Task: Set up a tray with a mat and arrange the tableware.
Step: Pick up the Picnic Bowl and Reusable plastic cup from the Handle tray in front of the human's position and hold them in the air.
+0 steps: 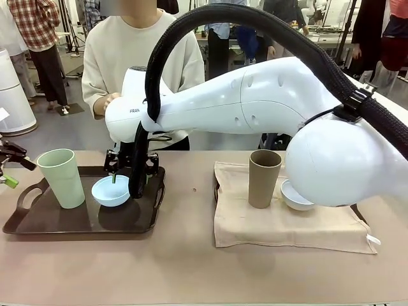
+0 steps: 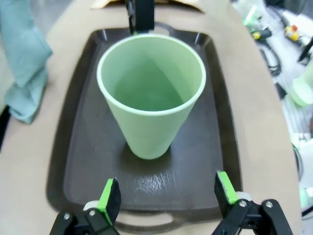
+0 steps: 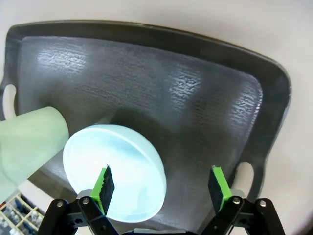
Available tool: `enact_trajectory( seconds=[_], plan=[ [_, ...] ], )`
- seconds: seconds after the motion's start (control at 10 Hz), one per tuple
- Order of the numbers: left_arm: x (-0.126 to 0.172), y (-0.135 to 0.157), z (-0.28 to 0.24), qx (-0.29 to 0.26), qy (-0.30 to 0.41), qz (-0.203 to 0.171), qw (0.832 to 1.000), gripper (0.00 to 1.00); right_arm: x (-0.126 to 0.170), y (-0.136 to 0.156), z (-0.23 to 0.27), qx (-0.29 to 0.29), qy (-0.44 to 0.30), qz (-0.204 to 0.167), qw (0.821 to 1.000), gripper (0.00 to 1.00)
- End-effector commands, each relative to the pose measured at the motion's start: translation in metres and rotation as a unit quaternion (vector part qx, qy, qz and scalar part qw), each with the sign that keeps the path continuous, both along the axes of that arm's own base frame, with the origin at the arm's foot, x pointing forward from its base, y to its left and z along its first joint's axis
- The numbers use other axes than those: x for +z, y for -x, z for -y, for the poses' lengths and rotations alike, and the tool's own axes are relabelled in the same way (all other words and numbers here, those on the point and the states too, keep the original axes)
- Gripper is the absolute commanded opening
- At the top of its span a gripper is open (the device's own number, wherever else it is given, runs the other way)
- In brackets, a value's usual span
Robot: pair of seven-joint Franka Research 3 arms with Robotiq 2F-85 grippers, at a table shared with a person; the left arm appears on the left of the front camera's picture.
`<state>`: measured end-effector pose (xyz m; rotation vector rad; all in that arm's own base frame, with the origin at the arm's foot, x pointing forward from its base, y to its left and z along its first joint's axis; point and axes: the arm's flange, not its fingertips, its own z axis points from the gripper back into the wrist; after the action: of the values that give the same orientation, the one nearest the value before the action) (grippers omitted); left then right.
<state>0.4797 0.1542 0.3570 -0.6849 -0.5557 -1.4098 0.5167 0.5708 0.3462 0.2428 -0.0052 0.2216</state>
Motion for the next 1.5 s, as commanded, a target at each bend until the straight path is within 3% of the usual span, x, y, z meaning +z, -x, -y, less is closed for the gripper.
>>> enact_trajectory(
  seconds=[0.0,0.5,0.8,1.4],
  plan=[
    [-0.017,-0.012,-0.005,-0.037,0.068,0.0,0.997,1.0,-0.003,-0.006,-0.008,-0.025,0.03,0.028,0.999,1.0],
    [-0.049,-0.022,-0.005,-0.04,0.124,0.007,0.991,1.0,-0.016,-0.006,-0.02,-0.02,0.033,0.033,0.999,1.0],
    [-0.058,-0.022,0.002,-0.037,0.146,0.045,0.987,1.0,-0.024,-0.006,-0.028,-0.012,0.033,0.035,0.999,1.0],
    [-0.076,-0.018,0.024,-0.05,0.172,0.072,0.981,1.0,-0.025,-0.002,-0.029,-0.014,0.034,0.043,0.998,1.0]
  ],
)
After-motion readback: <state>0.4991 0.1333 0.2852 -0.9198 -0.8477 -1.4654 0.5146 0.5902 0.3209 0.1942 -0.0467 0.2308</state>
